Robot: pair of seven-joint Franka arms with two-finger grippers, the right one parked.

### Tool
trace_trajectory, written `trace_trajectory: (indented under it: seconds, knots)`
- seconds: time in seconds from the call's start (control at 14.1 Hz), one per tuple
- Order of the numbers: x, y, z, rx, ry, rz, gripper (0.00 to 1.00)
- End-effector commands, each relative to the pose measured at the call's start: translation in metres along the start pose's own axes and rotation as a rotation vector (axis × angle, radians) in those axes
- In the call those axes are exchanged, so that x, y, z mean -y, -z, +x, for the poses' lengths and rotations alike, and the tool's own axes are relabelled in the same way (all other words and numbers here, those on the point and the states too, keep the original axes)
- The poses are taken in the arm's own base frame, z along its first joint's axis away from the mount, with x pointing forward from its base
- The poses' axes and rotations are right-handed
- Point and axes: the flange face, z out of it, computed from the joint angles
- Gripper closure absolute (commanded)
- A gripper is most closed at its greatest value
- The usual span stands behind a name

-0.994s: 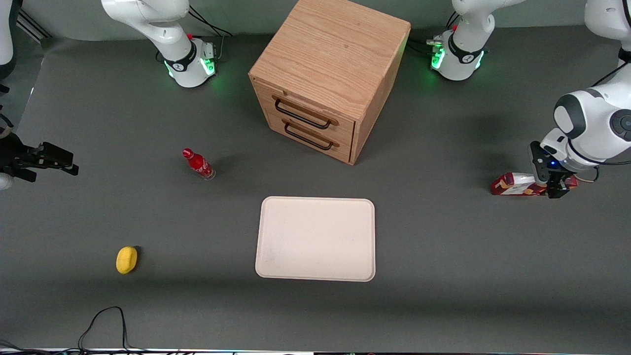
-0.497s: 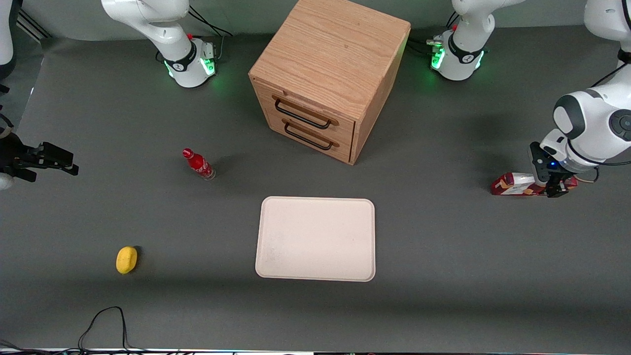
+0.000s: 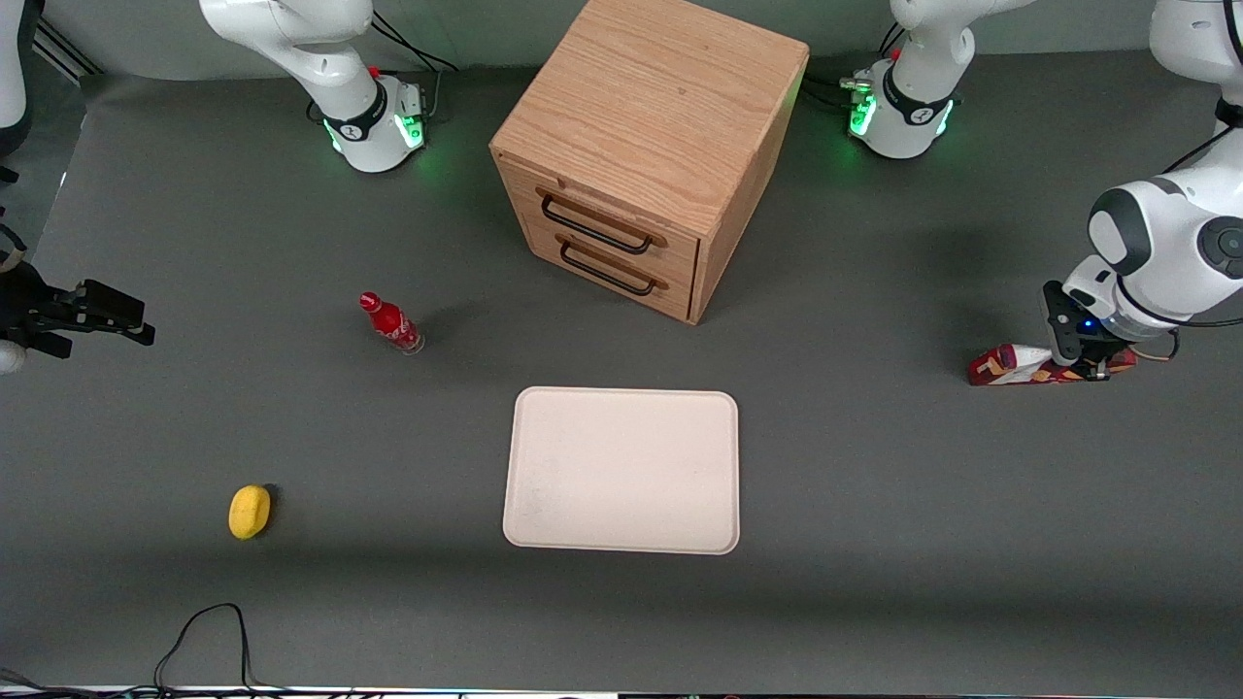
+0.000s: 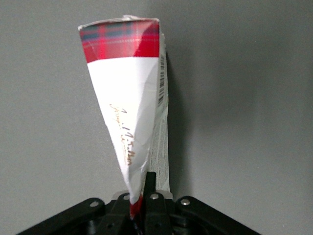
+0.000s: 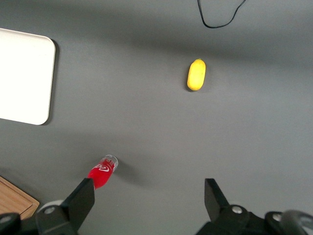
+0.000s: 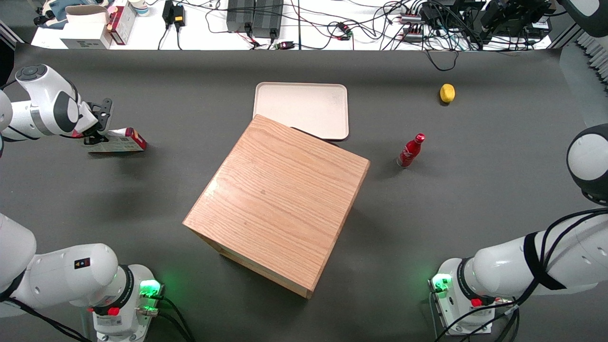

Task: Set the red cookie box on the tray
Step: 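Close the left gripper on the cookie box end, then lift the cookie box upright with the left gripper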

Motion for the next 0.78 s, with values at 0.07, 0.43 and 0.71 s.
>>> trace_trajectory:
  seconds: [0.07,0.43,0.71]
  knots:
    - [0.001,0.032,-0.005,-0.004,0.002,0.006,1.0]
    - [0.023,0.134,-0.024,-0.028,0.042,-0.063,1.0]
    - [0.056,0.239,-0.039,-0.035,0.102,-0.141,1.0]
